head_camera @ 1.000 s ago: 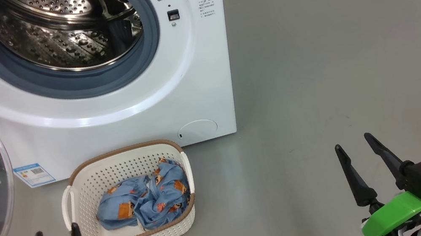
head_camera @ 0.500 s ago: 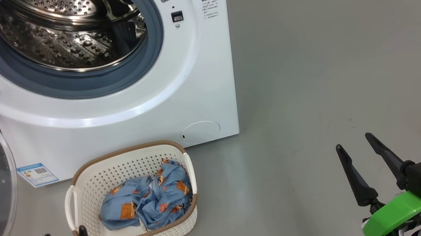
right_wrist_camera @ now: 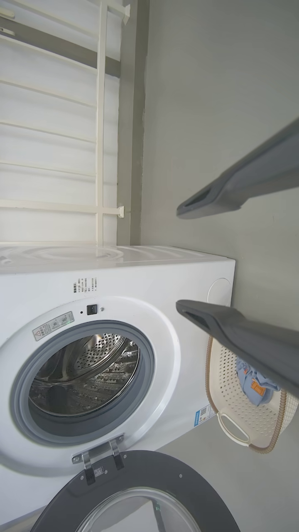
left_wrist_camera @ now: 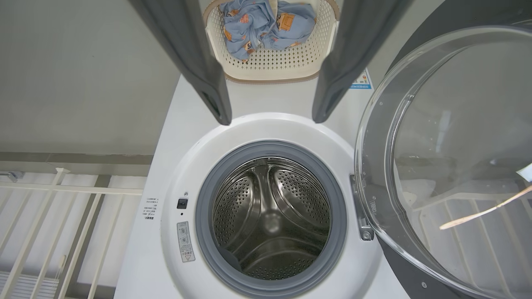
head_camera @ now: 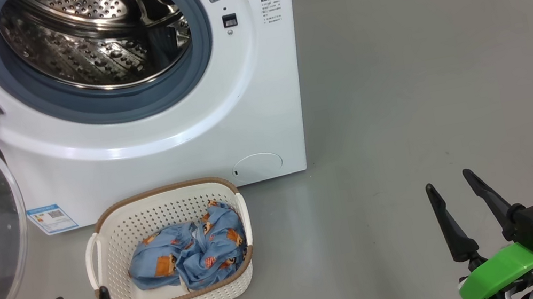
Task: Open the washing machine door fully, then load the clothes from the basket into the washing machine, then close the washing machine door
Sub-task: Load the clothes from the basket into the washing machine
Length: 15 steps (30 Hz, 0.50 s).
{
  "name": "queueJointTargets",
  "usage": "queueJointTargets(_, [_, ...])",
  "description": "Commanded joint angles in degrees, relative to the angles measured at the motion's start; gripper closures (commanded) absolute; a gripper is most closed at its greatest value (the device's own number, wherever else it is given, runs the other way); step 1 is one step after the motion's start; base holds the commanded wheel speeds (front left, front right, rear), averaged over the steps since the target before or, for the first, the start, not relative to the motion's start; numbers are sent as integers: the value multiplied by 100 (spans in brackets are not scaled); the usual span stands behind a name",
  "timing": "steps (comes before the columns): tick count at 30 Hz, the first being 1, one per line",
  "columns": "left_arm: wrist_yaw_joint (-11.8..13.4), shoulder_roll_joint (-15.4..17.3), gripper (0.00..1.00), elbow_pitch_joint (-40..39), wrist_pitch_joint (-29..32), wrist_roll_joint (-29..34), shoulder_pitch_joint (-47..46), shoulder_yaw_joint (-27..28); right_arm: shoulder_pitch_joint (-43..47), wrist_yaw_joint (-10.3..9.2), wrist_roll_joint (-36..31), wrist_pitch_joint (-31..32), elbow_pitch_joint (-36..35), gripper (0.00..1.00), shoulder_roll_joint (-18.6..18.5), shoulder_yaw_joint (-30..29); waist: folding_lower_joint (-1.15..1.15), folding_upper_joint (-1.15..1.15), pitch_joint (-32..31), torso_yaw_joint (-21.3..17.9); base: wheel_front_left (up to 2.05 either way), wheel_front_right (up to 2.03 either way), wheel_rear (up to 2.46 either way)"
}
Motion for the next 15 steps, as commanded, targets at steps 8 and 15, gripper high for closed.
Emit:
queueJointTargets(8, [53,87,0,-82,-31,18,-226,244,-86,9,46,-69,-97,0,2,148,0,0,50,27,94,-94,0])
queueJointTargets(15, [51,87,0,-86,-31,6,-279,282,-108,9,58,-69,-89,0,2,152,0,0,99,36,192,-192,0])
